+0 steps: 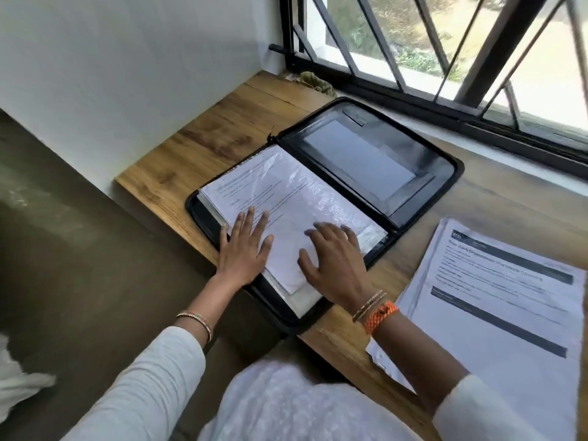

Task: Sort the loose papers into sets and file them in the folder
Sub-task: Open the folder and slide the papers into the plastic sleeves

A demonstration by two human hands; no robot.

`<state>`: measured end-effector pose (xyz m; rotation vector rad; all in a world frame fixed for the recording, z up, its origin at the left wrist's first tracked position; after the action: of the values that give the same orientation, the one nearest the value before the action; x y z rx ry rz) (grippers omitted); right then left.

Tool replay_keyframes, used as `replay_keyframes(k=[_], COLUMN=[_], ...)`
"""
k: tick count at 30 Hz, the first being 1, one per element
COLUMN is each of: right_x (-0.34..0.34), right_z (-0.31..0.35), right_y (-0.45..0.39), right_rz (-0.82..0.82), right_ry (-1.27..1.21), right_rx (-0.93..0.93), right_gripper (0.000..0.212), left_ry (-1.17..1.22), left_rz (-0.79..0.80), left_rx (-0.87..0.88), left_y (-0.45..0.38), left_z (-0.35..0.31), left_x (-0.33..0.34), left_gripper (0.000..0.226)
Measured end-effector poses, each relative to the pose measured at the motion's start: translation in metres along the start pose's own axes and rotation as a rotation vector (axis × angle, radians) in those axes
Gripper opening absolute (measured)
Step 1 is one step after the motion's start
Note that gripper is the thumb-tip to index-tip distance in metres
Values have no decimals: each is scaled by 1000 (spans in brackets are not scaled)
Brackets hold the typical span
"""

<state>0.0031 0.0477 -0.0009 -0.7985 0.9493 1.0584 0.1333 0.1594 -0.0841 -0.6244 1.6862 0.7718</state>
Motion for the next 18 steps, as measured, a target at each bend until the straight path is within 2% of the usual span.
replay_keyframes(k=[2,4,6,8,13,18], right_x=[5,27,55,74,76,57], right_z=[-11,-19,-13,-5,-8,-2], right_y=[-26,-37,-34,-23,-18,-34], right_rz=[66,199,338,380,351,343], right_ry=[23,35,74,165,160,155], right_rx=[73,115,74,17,59,104], right_gripper=[65,76,83,86,82,80], left_ry=[48,199,366,416,413,216], left_rz=[-37,-165,-261,-284,-417,-551], left_rx=[-26,-166,-352,-449,-468,-412], left_y=[1,-1,-8,-20,-35,-34], left_z=[4,26,60,84,109,106], left_x=[-7,-23,-36,-47,-76,-96], left_gripper=[60,63,64,56,27,23])
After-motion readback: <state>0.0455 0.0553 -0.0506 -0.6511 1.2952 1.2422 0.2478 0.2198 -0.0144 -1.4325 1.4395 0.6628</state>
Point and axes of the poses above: each hand's wrist, its own y-axis away from the middle knuckle, its own x-axis out of the palm, z = x × y, the point moved 10 cm from there along -y, towards the middle knuckle, and after that the axes turned 3 degrees about z, right-handed, at the moved point
